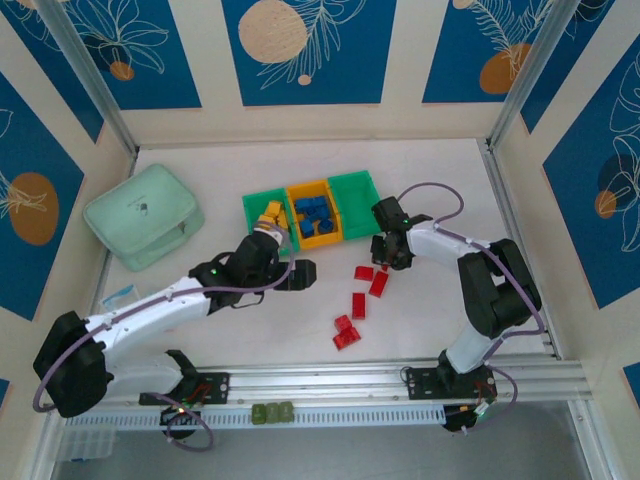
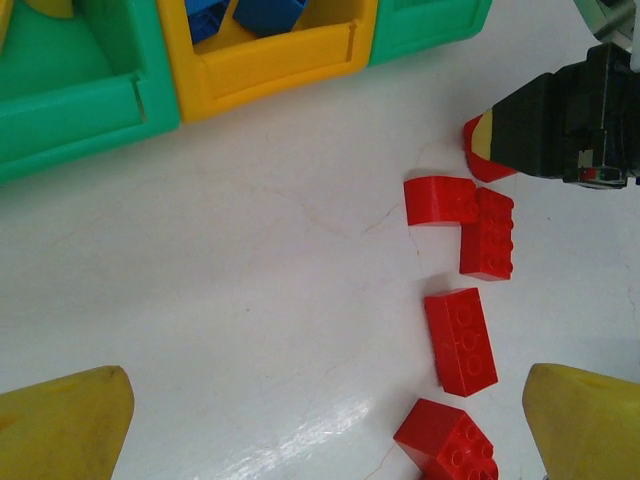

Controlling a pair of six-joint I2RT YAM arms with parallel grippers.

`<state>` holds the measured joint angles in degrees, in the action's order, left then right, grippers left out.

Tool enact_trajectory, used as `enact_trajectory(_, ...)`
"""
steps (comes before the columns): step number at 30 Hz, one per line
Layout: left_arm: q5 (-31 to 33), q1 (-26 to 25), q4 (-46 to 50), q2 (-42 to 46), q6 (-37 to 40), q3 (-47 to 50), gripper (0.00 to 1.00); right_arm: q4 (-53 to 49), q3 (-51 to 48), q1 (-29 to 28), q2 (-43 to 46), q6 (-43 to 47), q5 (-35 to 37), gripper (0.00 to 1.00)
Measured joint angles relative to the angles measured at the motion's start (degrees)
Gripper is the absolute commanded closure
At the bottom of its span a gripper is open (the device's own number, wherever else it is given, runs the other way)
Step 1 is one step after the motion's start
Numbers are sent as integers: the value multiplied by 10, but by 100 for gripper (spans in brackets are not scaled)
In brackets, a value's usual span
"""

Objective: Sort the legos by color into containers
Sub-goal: Pick up the lego from the middle-right of the table, then place the lego in the container.

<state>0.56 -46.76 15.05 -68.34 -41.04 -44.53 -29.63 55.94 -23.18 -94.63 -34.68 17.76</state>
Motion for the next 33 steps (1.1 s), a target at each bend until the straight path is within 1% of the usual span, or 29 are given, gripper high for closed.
enact_trajectory(6, 30, 2, 40, 20, 24, -27, 1, -17, 54, -6, 14, 29, 3, 76)
enact_trajectory(10, 41, 14, 56, 34, 36, -35, 1, -26, 123, -16, 7, 53, 11, 76)
enact_trajectory(12, 43, 23, 62, 35, 40, -39, 1, -26, 164, -20, -10, 64, 14, 76)
enact_trajectory(17, 45, 49, 71, 35, 43, -48, 1, -27, 271, -21, -105, 90, 19, 74)
enact_trajectory(21, 44, 67, 71, 35, 45, -51, 1, -33, 331, -21, -180, 105, 19, 66)
enact_trajectory(24, 42, 77, 71, 35, 45, -52, 1, -44, 363, -21, -218, 111, 20, 56)
enact_trajectory(28, 40, 82, 73, 33, 47, -60, 1, -44, 367, -19, -217, 119, 19, 50)
enact_trajectory(31, 40, 82, 74, 32, 50, -65, 1, -44, 358, -19, -208, 120, 19, 49)
enact_trajectory(33, 40, 82, 74, 32, 50, -68, 1, -43, 339, -19, -185, 120, 19, 48)
